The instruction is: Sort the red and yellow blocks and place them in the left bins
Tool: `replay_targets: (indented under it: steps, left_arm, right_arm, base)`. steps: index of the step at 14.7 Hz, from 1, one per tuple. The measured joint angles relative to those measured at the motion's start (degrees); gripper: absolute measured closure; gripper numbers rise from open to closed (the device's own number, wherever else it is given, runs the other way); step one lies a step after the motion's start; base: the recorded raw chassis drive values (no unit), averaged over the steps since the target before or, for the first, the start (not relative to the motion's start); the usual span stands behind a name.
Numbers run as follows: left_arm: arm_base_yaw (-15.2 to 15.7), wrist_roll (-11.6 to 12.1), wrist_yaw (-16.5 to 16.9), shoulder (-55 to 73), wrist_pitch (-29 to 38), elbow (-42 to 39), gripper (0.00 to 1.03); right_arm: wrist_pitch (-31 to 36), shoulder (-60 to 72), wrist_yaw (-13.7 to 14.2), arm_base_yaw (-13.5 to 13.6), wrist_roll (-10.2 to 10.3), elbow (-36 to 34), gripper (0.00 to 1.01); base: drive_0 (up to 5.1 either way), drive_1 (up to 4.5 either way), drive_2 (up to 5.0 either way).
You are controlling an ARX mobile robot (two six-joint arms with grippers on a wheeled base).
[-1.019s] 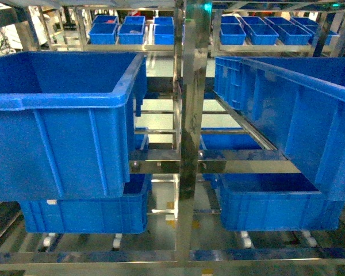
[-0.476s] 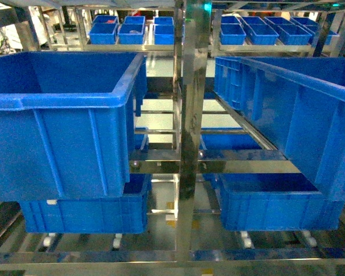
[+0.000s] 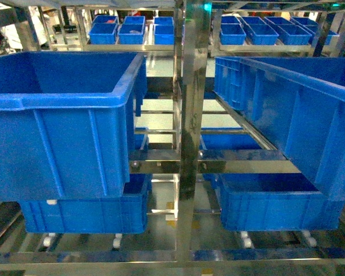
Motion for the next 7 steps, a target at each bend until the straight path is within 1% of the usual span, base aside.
replay_targets:
  steps: [7]
  left_arm:
    - [0.0,0.0,0.0,0.0,0.0,0.0,0.05]
  right_arm:
    - [0.0,0.0,0.0,0.0,0.0,0.0,0.03]
  base:
    - [0.0,0.0,0.0]
